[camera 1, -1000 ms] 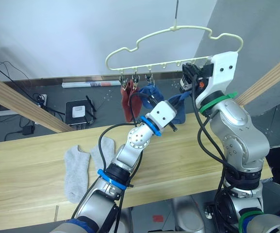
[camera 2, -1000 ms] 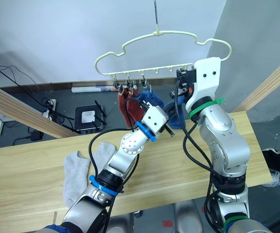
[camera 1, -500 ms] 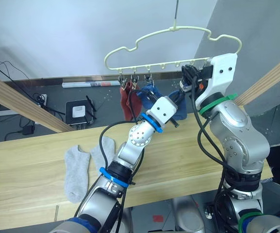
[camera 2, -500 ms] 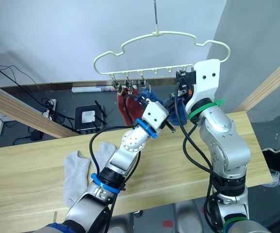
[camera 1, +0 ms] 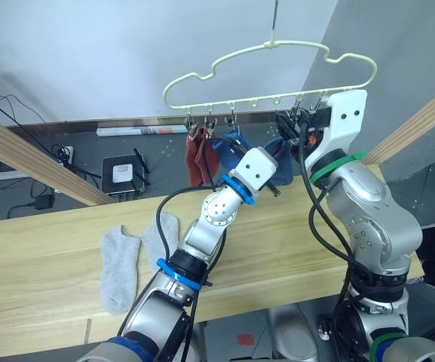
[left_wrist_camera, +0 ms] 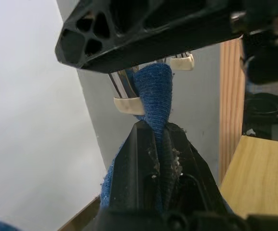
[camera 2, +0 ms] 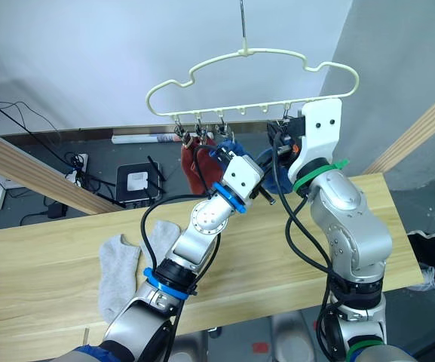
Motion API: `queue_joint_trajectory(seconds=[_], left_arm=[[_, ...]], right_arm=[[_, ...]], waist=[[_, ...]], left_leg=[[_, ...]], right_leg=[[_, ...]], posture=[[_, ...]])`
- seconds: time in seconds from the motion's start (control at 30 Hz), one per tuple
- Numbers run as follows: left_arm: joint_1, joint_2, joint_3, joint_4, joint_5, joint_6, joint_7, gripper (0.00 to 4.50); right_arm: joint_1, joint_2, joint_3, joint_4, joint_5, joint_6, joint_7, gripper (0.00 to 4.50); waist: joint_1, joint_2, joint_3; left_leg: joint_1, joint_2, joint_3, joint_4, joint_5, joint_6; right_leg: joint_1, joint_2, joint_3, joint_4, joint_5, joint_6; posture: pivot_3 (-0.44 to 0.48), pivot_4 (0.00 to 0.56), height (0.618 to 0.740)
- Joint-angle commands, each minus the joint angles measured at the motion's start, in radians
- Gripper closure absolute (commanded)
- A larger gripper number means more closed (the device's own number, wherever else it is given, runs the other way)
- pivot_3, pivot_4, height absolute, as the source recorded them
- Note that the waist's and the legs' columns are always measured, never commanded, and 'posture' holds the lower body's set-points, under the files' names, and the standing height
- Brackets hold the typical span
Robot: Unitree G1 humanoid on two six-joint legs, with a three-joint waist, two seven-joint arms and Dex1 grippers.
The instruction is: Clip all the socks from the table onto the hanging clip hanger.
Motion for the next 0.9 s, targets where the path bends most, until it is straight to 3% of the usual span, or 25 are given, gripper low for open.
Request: queue_joint_trajectory(seconds=[0.03,0.43,0.83,0.9], left_arm=[[0.035,-0.002,-0.003,-0.079,-0.055,0.052,-0.058,3.68],[0.106,0.056,-0.001,-0.219,-0.092,0.157,-0.151,0.06],[0.171,0.241,0.092,-0.465,-0.356,0.351,-0.402,0.01],[0.159,0.271,0.123,-0.493,-0.412,0.386,-0.437,0.0]], right_arm=[[0.028,-0.023,-0.035,-0.094,0.052,0.026,0.027,2.7],[0.123,-0.154,-0.061,-0.231,0.18,0.071,0.118,2.7],[0.23,-0.195,-0.086,-0.293,0.146,0.047,0.037,2.7],[0.248,-0.194,-0.08,-0.286,0.121,0.027,0.018,2.33]], waist=[[0.0,0.0,0.0],[0.0,0.0,0.0],[0.001,0.0,0.0],[0.001,0.0,0.0]], left_leg=[[0.0,0.0,0.0,0.0,0.0,0.0],[0.0,0.0,0.0,0.0,0.0,0.0],[0.001,0.001,0.0,0.001,0.0,0.0],[0.001,0.001,0.0,0.001,0.0,-0.001]], right_leg=[[0.0,0.0,0.0,0.0,0.0,0.0],[0.0,0.002,0.0,0.0,-0.001,0.001],[0.001,0.002,0.0,0.001,-0.003,0.005],[0.001,0.003,0.001,0.001,-0.003,0.005]], posture=[[-0.194,0.434,0.74],[-0.191,0.426,0.74],[-0.181,0.415,0.74],[-0.174,0.415,0.74]])
